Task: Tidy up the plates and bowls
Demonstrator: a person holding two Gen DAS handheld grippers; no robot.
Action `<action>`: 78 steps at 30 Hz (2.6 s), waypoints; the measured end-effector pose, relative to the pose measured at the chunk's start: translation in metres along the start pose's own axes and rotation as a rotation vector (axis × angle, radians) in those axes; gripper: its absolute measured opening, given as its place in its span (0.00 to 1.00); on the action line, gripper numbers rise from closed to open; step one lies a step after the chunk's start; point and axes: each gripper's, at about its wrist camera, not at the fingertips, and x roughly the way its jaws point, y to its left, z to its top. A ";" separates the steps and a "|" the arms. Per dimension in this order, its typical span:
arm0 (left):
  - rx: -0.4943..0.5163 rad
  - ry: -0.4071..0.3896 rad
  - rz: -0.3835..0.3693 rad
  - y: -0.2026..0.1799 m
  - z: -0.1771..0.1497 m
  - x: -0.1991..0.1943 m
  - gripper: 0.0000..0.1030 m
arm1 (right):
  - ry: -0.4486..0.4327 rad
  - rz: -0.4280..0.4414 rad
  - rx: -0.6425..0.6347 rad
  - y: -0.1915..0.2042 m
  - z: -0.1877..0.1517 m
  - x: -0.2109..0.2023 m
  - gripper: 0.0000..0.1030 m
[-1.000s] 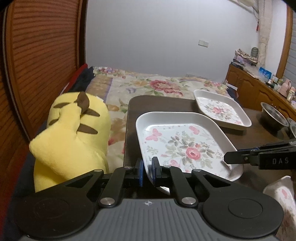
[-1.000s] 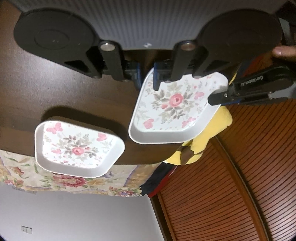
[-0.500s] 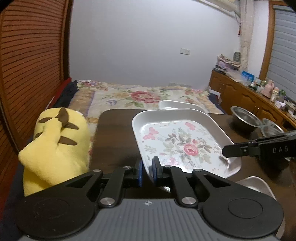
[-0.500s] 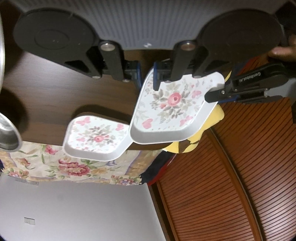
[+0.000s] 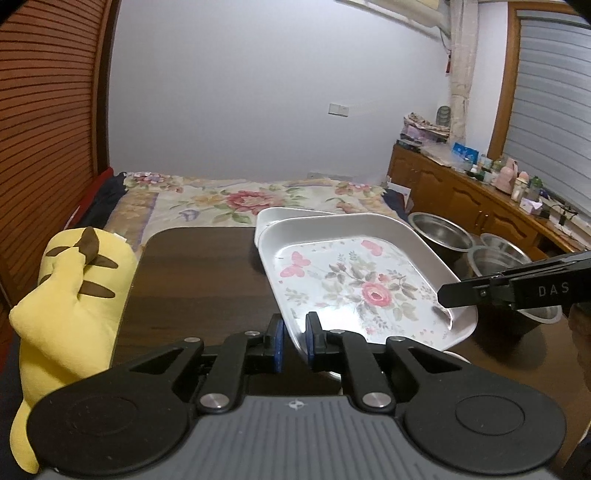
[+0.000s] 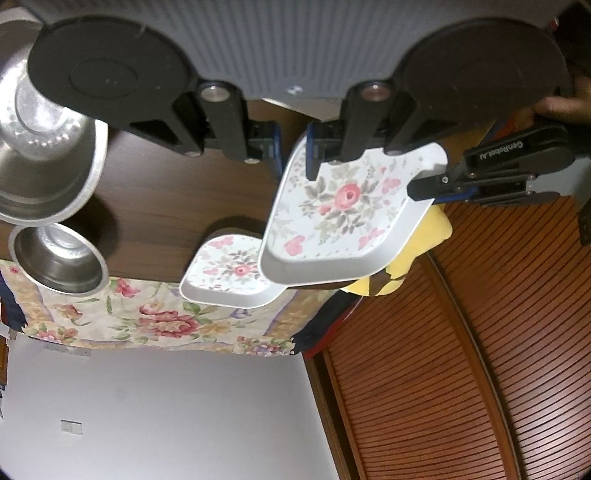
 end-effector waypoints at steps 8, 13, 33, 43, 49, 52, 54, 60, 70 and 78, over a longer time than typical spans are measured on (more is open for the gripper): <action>-0.005 -0.028 -0.010 -0.012 -0.006 -0.014 0.13 | -0.006 0.024 0.013 -0.009 -0.012 -0.014 0.14; -0.011 -0.035 -0.026 -0.015 -0.010 -0.022 0.13 | -0.005 0.035 0.008 -0.011 -0.018 -0.021 0.14; 0.005 -0.008 -0.050 -0.033 -0.034 -0.032 0.13 | 0.013 0.059 0.016 -0.021 -0.051 -0.034 0.14; -0.012 0.007 -0.064 -0.038 -0.050 -0.041 0.13 | 0.017 0.065 0.022 -0.020 -0.069 -0.043 0.14; -0.039 0.016 -0.075 -0.036 -0.060 -0.045 0.13 | 0.014 0.070 0.041 -0.017 -0.079 -0.046 0.14; -0.037 0.021 -0.070 -0.037 -0.064 -0.045 0.13 | 0.004 0.068 0.051 -0.016 -0.086 -0.047 0.14; -0.033 0.024 -0.061 -0.037 -0.066 -0.043 0.13 | -0.008 0.067 0.064 -0.015 -0.090 -0.048 0.14; -0.037 0.041 -0.063 -0.038 -0.071 -0.038 0.13 | -0.040 0.061 0.097 -0.017 -0.100 -0.046 0.14; -0.025 0.046 -0.039 -0.040 -0.072 -0.036 0.12 | -0.082 0.027 0.083 -0.012 -0.110 -0.050 0.15; 0.003 0.032 -0.011 -0.045 -0.073 -0.035 0.13 | -0.102 -0.012 0.030 -0.008 -0.113 -0.051 0.16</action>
